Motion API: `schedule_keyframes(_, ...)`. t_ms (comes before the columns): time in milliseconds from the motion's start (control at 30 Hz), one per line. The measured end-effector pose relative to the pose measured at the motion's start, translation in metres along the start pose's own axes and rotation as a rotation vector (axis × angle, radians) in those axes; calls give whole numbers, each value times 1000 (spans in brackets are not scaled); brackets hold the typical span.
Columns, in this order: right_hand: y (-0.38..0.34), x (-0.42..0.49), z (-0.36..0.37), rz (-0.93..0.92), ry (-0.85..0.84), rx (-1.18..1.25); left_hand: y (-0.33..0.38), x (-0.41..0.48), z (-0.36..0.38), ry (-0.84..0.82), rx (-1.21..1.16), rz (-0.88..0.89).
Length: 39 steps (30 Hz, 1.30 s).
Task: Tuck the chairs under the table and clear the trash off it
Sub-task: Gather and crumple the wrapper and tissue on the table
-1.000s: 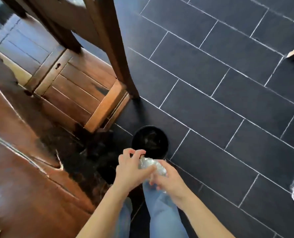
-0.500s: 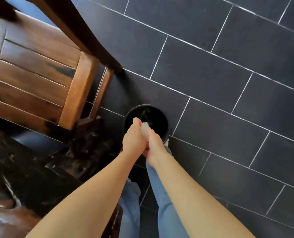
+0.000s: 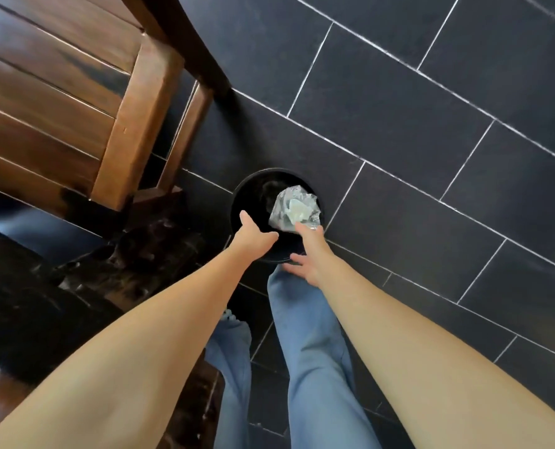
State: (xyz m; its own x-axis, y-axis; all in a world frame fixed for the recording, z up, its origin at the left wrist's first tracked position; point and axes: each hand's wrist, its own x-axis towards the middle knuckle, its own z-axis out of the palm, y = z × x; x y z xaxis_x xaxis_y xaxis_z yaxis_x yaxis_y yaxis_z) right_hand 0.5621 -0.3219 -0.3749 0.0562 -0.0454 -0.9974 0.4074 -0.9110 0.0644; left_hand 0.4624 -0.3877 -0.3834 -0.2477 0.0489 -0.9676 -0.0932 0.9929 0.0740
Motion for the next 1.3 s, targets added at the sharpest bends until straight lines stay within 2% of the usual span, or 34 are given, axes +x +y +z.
schedule_keyframes(100,6,-10,-8,0,-42,-33,-2,-9,-7,63,-69,50)
schedule_keyframes(300,7,-24,-14,-124,35,-193,-18,-39,-6,96,-59,132)
schedule_keyframes(533,11,-78,3,-518,9,-575,-31,-94,-9,266,68,246)
schedule_keyframes(633,13,-112,22,-687,-45,-750,-30,-130,-25,377,34,348)
schedule_keyframes(800,21,-172,67,-974,-132,-880,-48,-198,-77,580,-108,513)
schedule_keyframes(967,50,-228,126,-1293,-194,-960,-118,-256,-134,807,-163,588)
schedule_keyframes(1100,109,-260,181,-1455,-314,-1030,-206,-295,-164,941,-299,537)
schedule_keyframes(1300,219,-276,256,-1519,-562,-1434,-342,-336,-187,1282,-570,356)
